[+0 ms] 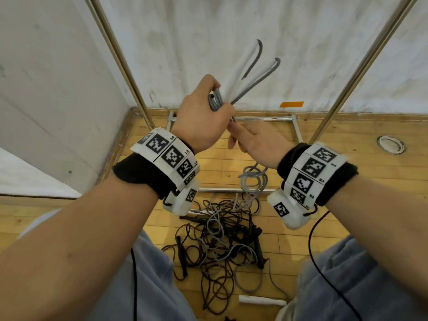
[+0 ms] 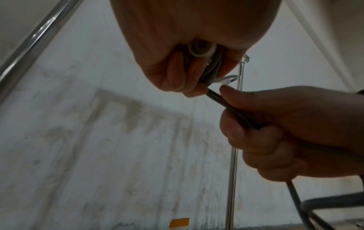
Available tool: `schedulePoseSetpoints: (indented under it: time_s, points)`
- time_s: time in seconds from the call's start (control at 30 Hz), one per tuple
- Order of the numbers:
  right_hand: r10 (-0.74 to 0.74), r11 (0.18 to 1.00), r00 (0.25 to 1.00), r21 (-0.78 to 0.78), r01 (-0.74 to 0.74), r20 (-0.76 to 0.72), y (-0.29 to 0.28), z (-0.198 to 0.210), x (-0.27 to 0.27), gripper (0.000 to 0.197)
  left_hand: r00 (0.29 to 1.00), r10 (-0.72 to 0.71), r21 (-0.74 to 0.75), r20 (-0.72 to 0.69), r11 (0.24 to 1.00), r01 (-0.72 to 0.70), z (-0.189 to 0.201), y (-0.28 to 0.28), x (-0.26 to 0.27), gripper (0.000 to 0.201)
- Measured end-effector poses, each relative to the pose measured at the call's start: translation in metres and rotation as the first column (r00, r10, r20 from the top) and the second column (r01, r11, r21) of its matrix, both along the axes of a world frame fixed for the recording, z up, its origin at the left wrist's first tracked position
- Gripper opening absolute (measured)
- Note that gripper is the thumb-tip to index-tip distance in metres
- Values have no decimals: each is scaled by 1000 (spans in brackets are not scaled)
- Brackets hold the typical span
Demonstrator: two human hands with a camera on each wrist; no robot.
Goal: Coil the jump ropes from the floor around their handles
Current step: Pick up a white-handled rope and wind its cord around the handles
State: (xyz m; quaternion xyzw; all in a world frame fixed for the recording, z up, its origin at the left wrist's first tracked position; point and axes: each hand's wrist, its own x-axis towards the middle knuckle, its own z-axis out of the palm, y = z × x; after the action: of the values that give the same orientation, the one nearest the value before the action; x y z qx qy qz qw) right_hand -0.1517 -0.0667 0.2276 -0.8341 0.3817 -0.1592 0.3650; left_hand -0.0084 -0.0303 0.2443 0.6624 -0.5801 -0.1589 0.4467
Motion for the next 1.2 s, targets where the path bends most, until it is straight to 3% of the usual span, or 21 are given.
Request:
schedulePoseSetpoints:
  time_s: [0.1, 0.2, 0.33, 0.43, 0.53, 0.6, 0.67, 0.77, 0.93, 1.07, 1.2]
  points:
    - [-36, 997, 998, -63, 39, 53, 2, -1, 0, 23, 999, 31, -8, 17, 999, -31, -1, -6, 0, 19]
    - [-59, 992, 994, -108, 69, 89, 2, -3, -1, 15, 998, 31, -19, 48, 999, -30, 0, -9, -1, 19]
    - [-92, 988, 991, -131, 79, -95, -3, -4, 0, 18, 1000, 25, -26, -2, 999, -25, 0, -11, -5, 21]
    - [-103, 994, 980, 7, 106, -172, -3, -6, 4, 20, 1000, 11, 4, 12, 1000, -11, 1, -7, -14, 24]
    - [-156, 955, 988, 255, 150, 1, -1, -6, 10, 24, 997, 66, -33, 39, 997, -65, 2, -6, -11, 19]
    - [-204, 936, 969, 317, 152, 136, 0, -4, 12, 24, 985, 129, -65, 111, 990, -123, 3, -9, 1, 12]
    - [-181, 970, 972, 188, 152, 148, -1, -1, 9, 26, 962, 157, -41, 223, 988, -152, 1, -10, 12, 21]
    - [-127, 990, 992, -65, 127, 3, -6, -1, 4, 34, 915, 95, 40, 393, 992, -120, -7, -8, 17, 27]
    - [-79, 969, 956, -249, 7, -282, -13, 1, -4, 24, 877, -42, 233, 478, 969, -81, -17, -10, 25, 28]
    - [4, 945, 925, -300, -127, -380, -11, 6, -8, 33, 838, -133, 370, 529, 925, -87, -24, -10, 23, 21]
    - [84, 944, 941, -276, -181, -329, -4, 5, -11, 21, 779, -192, 379, 597, 923, -62, -33, -8, 16, 18]
